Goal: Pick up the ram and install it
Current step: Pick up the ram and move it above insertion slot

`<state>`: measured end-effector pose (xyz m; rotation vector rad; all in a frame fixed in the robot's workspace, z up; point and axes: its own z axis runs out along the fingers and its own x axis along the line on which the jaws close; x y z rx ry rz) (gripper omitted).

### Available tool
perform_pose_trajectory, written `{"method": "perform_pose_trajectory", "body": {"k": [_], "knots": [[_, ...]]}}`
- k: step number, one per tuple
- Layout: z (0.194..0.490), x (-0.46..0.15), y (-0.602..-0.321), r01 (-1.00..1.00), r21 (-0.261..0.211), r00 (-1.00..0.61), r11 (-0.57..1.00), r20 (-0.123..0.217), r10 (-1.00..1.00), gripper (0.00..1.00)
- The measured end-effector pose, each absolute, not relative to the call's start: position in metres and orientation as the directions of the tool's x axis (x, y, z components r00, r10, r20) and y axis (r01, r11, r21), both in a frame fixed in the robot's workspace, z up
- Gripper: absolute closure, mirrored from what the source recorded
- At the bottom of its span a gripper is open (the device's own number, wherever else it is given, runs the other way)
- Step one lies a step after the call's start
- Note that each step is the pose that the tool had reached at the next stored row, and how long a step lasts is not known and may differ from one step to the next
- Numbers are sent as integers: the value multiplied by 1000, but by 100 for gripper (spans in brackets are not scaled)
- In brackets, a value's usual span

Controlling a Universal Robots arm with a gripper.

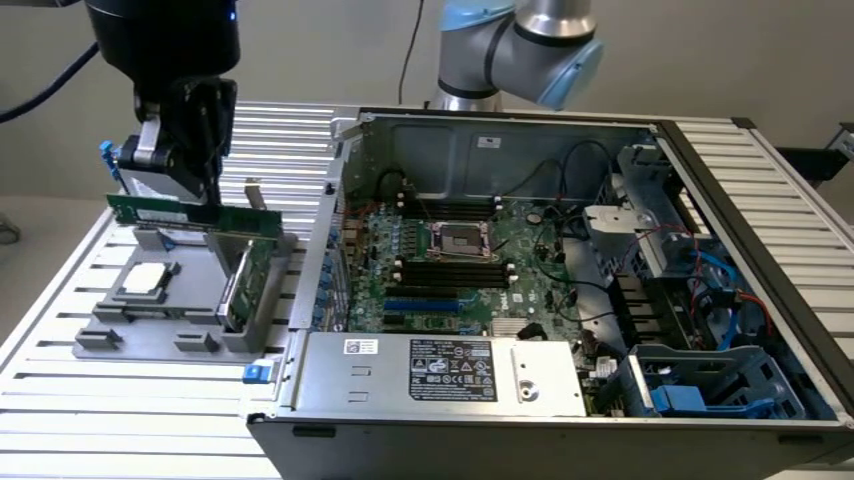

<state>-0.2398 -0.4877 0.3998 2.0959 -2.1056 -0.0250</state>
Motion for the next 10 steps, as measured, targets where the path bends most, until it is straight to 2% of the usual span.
{"method": "perform_pose_trajectory", "body": {"k": [10], "knots": [[417,-195,-488,-988,153,5,12,108,-994,86]]}}
